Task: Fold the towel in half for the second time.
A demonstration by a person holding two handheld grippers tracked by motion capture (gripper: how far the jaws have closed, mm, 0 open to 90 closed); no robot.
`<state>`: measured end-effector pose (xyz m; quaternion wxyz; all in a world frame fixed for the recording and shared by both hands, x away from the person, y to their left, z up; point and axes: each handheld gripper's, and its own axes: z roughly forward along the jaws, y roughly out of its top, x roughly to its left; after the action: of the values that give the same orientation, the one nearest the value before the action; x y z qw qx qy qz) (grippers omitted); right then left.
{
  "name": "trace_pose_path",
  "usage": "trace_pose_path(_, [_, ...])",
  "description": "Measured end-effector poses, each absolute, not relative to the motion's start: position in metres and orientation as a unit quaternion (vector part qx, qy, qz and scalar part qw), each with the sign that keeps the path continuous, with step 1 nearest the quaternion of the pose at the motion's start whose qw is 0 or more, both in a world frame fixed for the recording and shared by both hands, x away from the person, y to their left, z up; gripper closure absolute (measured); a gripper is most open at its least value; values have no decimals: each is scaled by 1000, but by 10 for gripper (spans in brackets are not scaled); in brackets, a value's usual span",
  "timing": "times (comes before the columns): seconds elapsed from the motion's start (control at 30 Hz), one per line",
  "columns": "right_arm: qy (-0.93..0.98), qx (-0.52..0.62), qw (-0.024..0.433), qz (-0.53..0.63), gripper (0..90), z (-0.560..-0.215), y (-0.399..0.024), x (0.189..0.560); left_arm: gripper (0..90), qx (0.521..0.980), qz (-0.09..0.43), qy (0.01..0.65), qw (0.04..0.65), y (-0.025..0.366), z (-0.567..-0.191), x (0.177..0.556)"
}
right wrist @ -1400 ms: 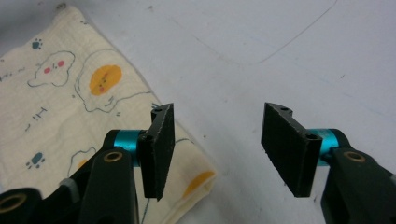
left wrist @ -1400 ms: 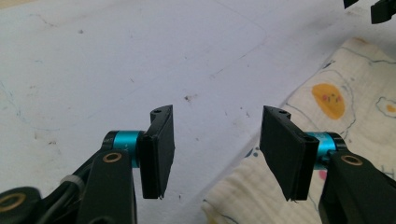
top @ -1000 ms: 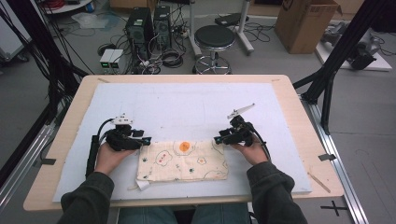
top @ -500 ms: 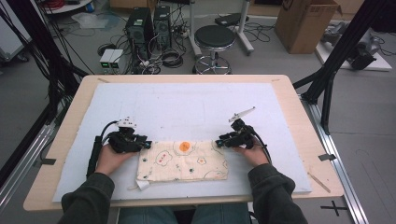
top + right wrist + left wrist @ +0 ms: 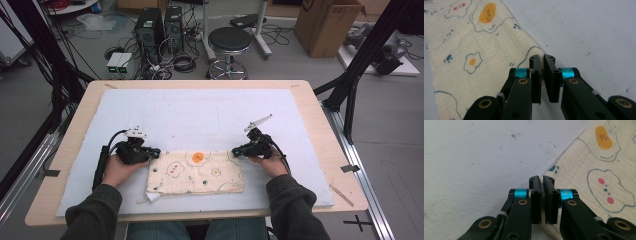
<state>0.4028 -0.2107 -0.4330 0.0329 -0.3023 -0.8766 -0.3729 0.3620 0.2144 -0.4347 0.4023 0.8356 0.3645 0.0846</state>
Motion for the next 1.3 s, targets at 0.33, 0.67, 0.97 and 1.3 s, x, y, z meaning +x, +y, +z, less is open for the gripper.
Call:
trace_pose_path(0.33, [-872, -306, 12, -383, 850, -416, -213, 408, 857, 816, 107, 378, 424, 219, -424, 367])
trace_pose_path(0.67, [-852, -314, -19, -418, 850, -387, -216, 423, 856, 782, 147, 395, 459, 219, -404, 380])
trace_pose_path(0.97, [-845, -352, -3, -403, 850, -411, -214, 443, 853, 778, 144, 415, 449, 215, -419, 392])
trace_pose_path(1.3, [-836, -366, 11, -409, 849, -428, -219, 447, 851, 782, 137, 410, 448, 213, -425, 391])
